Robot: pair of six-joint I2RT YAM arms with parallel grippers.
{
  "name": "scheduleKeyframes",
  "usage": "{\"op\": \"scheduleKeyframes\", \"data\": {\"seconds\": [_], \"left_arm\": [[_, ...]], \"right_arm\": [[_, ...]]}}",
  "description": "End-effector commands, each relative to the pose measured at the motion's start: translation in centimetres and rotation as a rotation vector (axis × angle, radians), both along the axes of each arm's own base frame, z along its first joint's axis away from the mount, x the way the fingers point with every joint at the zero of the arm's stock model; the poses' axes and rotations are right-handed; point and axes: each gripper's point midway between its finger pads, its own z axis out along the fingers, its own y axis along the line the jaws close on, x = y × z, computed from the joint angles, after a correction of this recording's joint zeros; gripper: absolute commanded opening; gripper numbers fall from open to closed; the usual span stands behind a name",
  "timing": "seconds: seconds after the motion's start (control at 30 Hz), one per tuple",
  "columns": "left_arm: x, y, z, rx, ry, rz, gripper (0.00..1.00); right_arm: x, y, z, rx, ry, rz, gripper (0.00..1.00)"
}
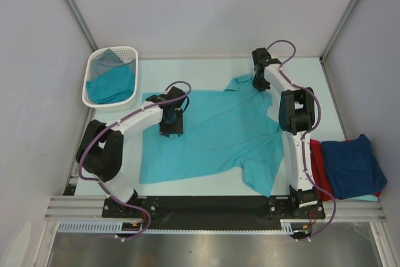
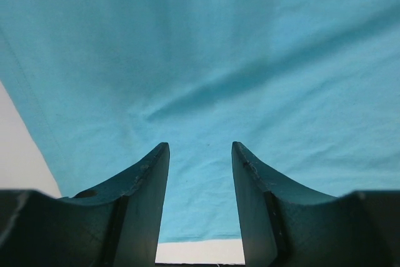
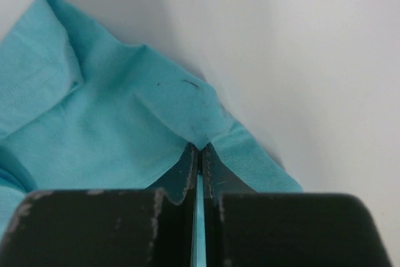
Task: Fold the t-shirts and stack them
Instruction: Flatten out the tshirt
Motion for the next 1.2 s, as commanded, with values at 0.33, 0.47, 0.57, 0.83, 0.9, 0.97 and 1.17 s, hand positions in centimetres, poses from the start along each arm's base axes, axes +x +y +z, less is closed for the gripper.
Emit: {"op": "scheduleKeyframes", "data": {"seconds": [0.33,0.47,0.57,0.83,0.9,0.97,1.17], "left_arm": [[-0.4,-0.6,-0.5,0.003,0.020,-0.016,0.49],[-0.2,-0.6,-0.5,0.008,0.019,-0.015,0.49],[0.4,-0.8,-0.2,0.010,0.001,-0.018,0.49],[7.6,-2.5,4.9,-0.032,-0.168,0.016,0.53],[9.8,-3.1,5.7,-0.047,-0.198,0.022,0.54],[11.5,-2.6,5.6,-0.032,-0.208,0.036,0.55],[16.2,-1.4,2.1,-0.050,-0.132,0.101,0.53]], "right_arm": [[4.5,-4.0,0.9,0.026,-0.065,-0.086,0.00],[4.7,-3.4,1.0,0.049,-0.073,-0.071,0.00],[4.1,-2.9,4.1,0.041,-0.123,-0.070,0.21],[-2.9,-0.9,15.1,-0.007,-0.266,-0.022,0.57],[-5.0,0.0,18.7,-0.008,-0.340,-0.002,0.58],[-6.9,0.9,18.7,-0.001,-0.339,0.026,0.59],[-11.1,1.5,20.9,-0.010,-0.348,0.048,0.60]]}}
